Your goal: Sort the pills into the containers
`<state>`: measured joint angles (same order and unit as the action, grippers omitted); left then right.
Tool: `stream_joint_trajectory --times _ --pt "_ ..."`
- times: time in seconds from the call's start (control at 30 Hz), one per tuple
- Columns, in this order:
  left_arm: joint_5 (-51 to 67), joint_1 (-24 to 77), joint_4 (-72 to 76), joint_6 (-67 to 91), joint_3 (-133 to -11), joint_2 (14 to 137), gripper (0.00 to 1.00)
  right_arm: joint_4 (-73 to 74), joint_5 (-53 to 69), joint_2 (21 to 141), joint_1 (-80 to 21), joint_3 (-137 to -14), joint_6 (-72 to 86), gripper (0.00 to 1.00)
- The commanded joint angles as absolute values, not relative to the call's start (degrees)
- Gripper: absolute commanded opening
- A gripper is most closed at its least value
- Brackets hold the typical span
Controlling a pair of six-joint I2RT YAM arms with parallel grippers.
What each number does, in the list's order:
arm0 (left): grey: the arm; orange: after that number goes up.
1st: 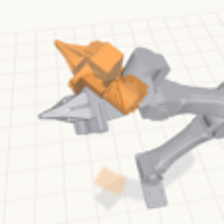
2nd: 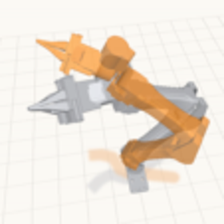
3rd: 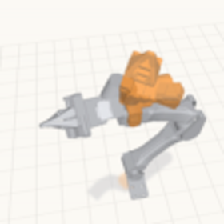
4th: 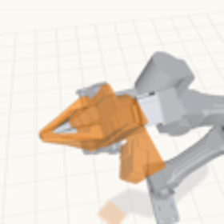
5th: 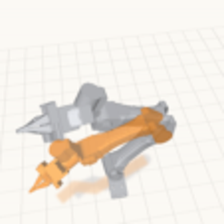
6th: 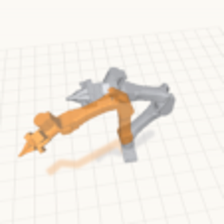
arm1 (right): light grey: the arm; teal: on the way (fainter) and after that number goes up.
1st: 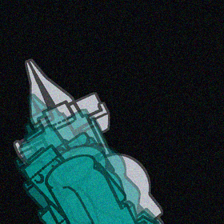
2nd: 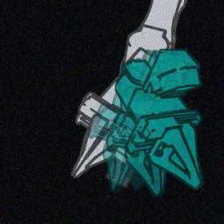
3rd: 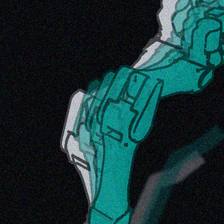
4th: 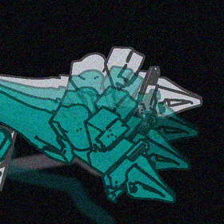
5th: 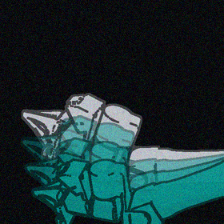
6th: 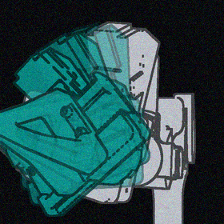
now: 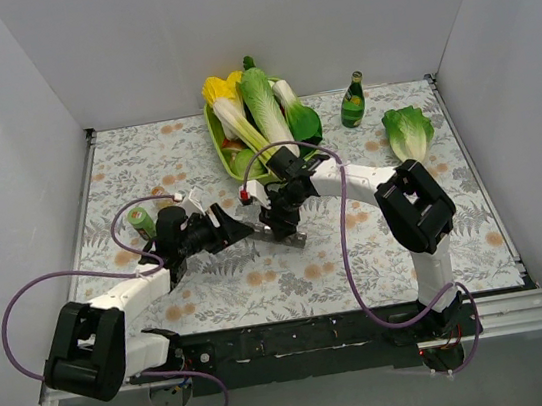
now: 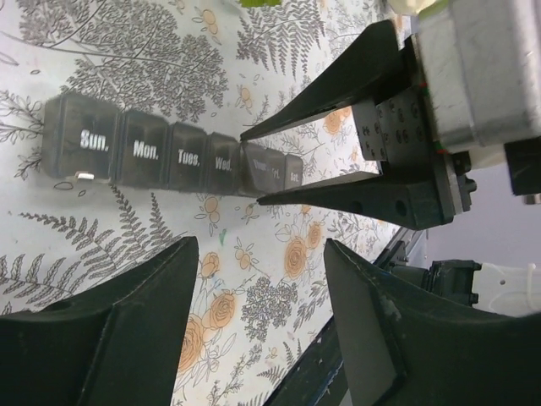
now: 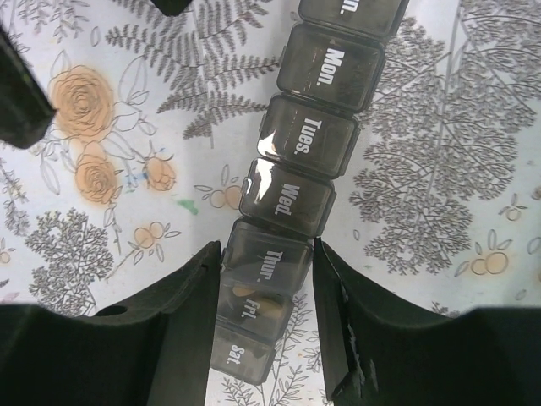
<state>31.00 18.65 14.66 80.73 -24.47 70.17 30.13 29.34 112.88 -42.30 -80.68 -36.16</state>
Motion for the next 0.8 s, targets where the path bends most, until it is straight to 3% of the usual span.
stream_joint_trajectory --times 0.0,0.1,0.77 --pt "34.01 18.63 20.99 83.05 -23.82 70.66 0.58 32.61 34.10 110.13 -42.80 -79.90 -39.46 0.40" --pt "35.59 18.63 24.50 85.15 -23.29 72.86 0.52 32.78 34.71 109.86 -43.07 -79.45 -39.99 0.39" --pt "39.20 18.63 35.15 86.66 -22.68 88.15 0.47 34.01 37.44 110.57 -42.98 -80.77 -40.78 0.38"
